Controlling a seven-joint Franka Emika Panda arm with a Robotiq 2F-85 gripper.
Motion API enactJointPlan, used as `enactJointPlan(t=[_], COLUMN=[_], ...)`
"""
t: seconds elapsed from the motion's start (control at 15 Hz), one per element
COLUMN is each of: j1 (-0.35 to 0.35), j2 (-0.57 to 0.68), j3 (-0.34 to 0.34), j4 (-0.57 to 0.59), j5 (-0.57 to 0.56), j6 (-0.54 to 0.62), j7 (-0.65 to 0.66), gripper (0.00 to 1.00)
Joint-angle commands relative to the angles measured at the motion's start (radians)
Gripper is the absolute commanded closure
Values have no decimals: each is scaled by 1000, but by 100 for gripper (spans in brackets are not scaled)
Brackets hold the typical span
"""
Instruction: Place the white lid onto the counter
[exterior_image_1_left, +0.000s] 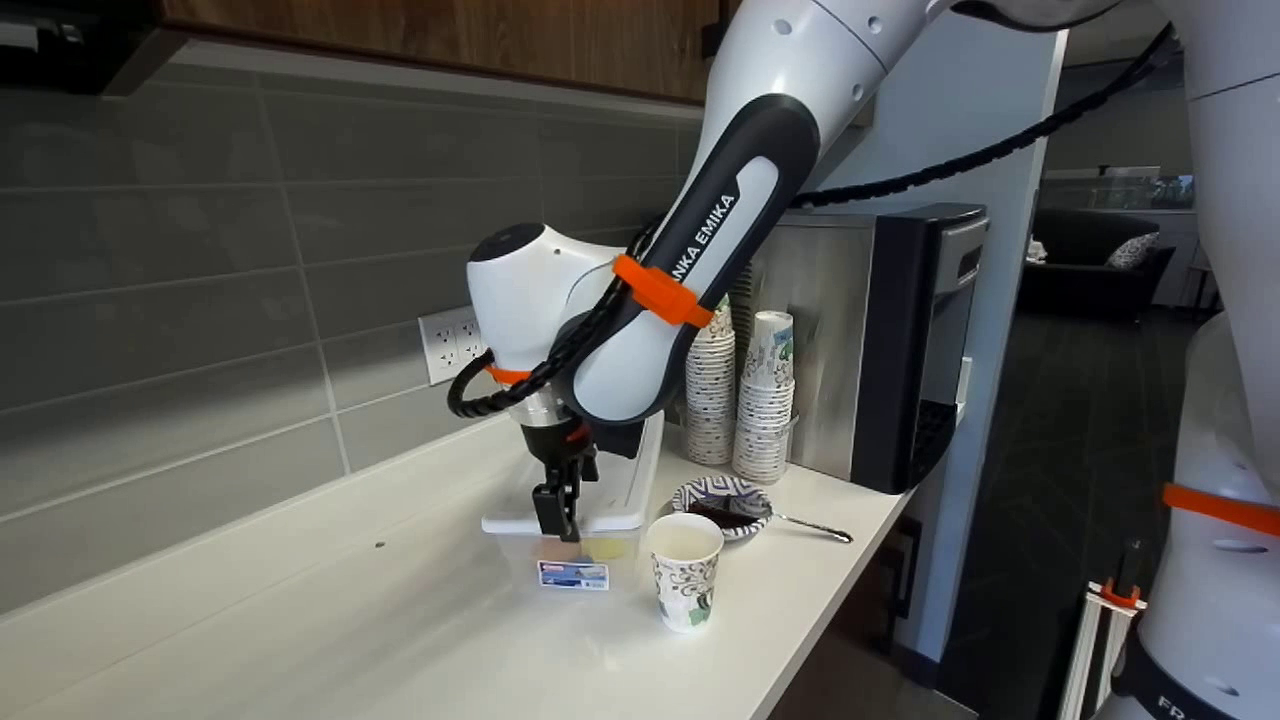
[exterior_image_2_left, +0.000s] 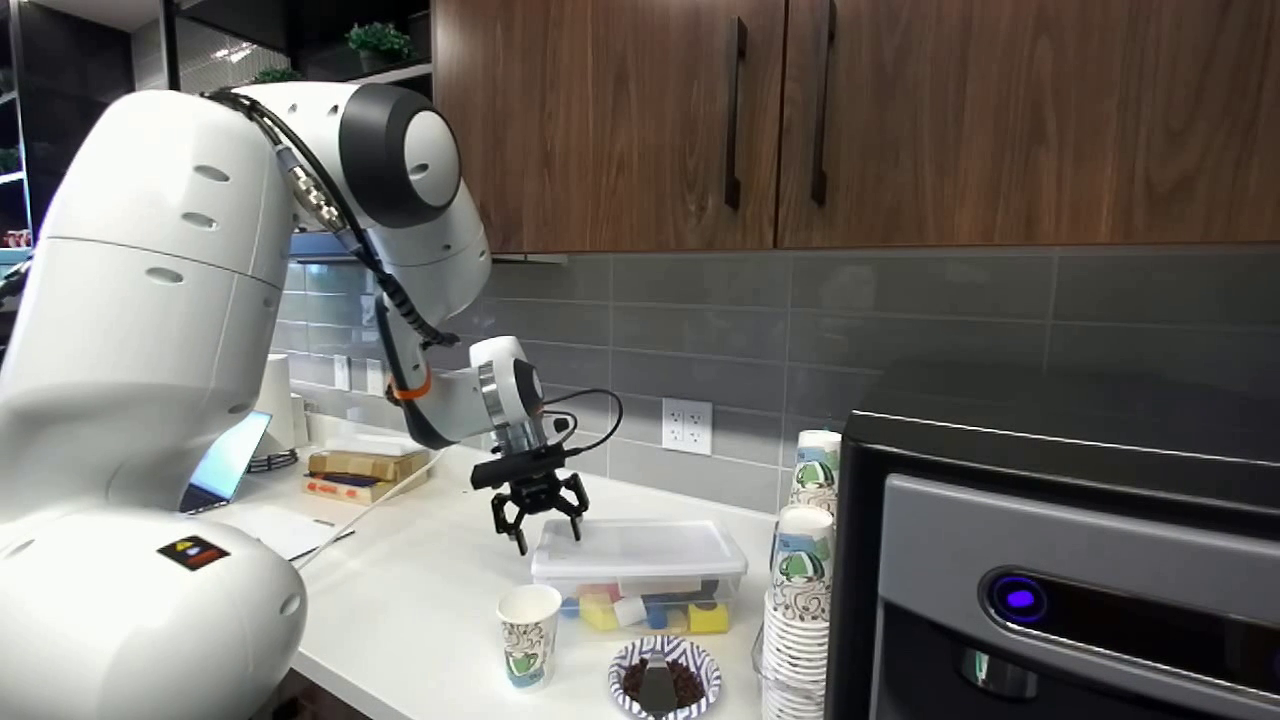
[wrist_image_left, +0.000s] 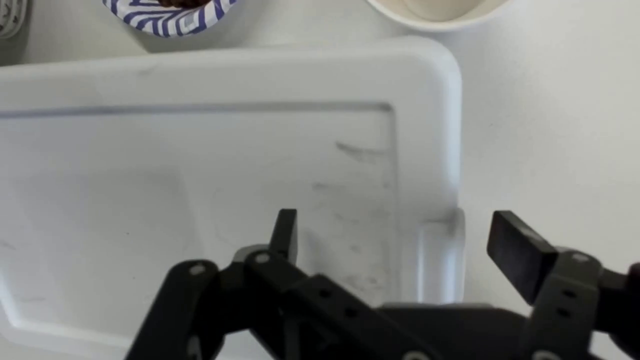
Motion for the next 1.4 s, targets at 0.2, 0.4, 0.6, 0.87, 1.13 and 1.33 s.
enactJointPlan(t=[0.2, 0.4, 0.6, 0.87, 1.13, 1.33], j1=[17, 16, 16, 16, 32, 54], j2=[23, 23, 24, 16, -24, -53], j3=[-28, -29, -37, -44, -43, -38], j4=[31, 33, 34, 29, 27, 25], j5=[-19, -17, -24, -30, -50, -100], j6=[5, 5, 7, 7, -35, -71], j7=[21, 17, 22, 29, 49, 87], gripper=[58, 81, 90, 92, 92, 92])
